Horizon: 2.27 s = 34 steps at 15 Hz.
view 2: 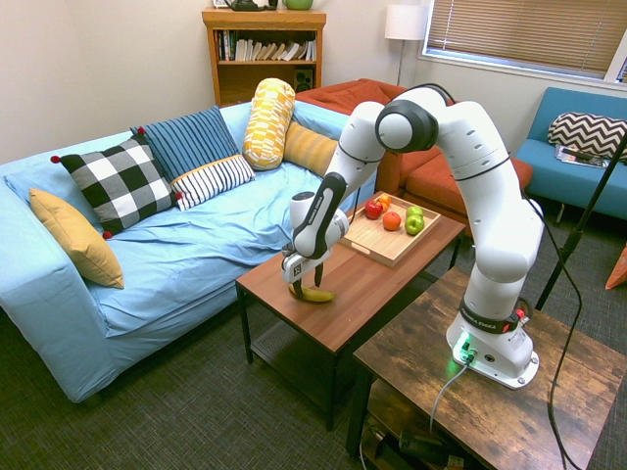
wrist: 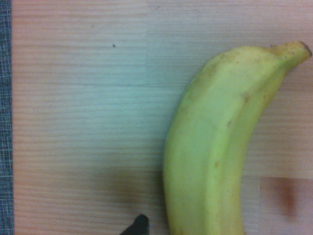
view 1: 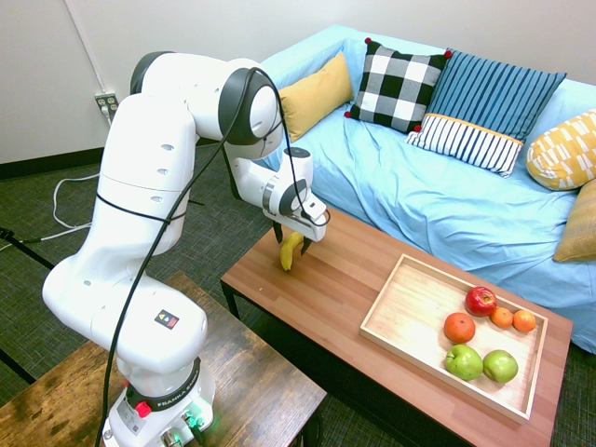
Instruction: Put banana in the tray
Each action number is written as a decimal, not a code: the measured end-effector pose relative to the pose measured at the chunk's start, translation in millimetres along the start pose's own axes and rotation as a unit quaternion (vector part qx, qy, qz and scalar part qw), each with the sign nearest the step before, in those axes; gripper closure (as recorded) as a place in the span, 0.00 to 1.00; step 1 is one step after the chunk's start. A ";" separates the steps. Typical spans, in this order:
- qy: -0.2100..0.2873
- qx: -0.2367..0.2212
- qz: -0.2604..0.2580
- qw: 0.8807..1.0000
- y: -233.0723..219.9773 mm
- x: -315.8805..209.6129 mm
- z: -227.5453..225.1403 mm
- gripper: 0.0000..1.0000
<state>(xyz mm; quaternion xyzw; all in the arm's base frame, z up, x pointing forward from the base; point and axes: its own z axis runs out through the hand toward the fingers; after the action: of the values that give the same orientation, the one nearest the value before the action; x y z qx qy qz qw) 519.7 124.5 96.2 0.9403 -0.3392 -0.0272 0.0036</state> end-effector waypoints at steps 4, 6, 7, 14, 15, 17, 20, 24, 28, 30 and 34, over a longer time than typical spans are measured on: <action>-0.001 -0.002 -0.005 1.000 -2.4 -6.6 9.0 1.00; -0.001 -0.001 -0.005 1.000 -3.6 -8.3 9.1 1.00; -0.001 -0.001 -0.004 1.000 -3.9 -8.7 9.1 1.00; 0.010 0.014 0.001 1.000 -1.5 6.3 -22.5 1.00; 0.019 0.021 0.008 1.000 5.3 17.8 -46.2 1.00; 0.039 0.028 0.026 0.999 34.5 54.9 -106.4 1.00; 0.071 0.039 0.073 0.994 111.1 113.2 -184.4 1.00; 0.078 0.027 0.132 0.988 227.0 178.3 -193.8 1.00; 0.063 0.022 0.164 0.984 287.1 226.4 -161.3 1.00; 0.057 0.022 0.169 0.984 292.9 249.7 -140.7 1.00; 0.042 0.012 0.170 0.984 282.0 276.6 -100.0 1.00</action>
<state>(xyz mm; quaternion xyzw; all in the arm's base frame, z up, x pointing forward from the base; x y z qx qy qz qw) 557.8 -270.2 189.7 0.8692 -0.4939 0.0180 0.0108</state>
